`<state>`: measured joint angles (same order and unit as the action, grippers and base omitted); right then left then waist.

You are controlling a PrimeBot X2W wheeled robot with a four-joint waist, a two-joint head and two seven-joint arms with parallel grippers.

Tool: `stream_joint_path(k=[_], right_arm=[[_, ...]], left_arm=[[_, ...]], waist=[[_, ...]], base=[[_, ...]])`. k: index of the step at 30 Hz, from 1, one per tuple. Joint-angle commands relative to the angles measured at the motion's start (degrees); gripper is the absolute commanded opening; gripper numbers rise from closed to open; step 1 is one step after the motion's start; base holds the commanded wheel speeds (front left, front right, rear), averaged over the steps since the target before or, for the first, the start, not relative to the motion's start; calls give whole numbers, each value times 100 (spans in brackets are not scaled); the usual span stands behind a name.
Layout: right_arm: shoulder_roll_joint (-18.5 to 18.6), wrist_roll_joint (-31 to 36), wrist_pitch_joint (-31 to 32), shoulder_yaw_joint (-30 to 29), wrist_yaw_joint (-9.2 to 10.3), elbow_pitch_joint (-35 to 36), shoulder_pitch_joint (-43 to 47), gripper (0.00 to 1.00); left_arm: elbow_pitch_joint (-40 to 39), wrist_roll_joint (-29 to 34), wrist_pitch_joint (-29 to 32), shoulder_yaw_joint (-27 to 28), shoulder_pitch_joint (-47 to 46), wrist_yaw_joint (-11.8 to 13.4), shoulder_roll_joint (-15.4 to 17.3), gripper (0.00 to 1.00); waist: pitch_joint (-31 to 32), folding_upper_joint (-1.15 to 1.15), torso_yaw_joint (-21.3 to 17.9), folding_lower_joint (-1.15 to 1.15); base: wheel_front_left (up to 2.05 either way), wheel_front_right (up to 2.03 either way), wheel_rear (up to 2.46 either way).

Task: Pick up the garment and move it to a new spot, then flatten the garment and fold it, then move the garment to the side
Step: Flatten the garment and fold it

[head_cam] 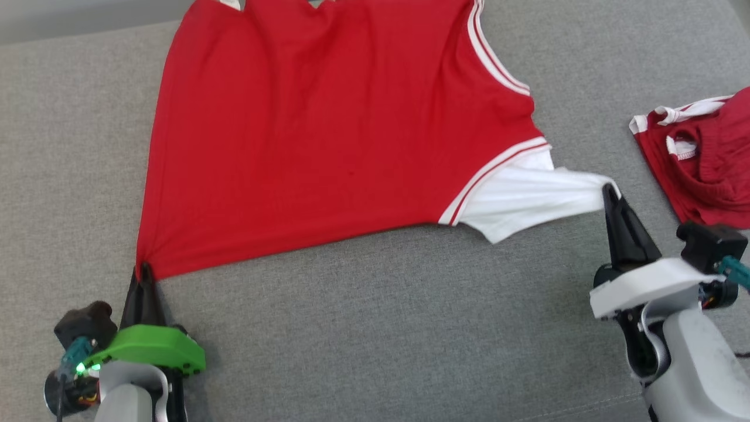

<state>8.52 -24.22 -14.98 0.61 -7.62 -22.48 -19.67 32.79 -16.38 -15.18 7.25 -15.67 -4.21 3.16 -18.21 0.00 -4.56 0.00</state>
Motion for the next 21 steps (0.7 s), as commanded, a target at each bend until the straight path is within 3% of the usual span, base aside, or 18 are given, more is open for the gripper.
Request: stream_joint_path(k=[1,6,21], right_arm=[[8,-57,-26,-77,25,-13,301,0],[-135,-48,-26,-202,25,-51,1101,0],[-395,13,-26,-494,24,113,2845,0]], left_arm=[[-13,27,11,116,322,54,47,0],[11,-129,12,-132,994,39,3,0],[-589,-767,10,-961,2878,513,0,0]], waist=[[479,0,-15,0],[933,0,27,0],[1774,0,209,0]], base=[[0,0,0],[0,0,0],[0,0,0]])
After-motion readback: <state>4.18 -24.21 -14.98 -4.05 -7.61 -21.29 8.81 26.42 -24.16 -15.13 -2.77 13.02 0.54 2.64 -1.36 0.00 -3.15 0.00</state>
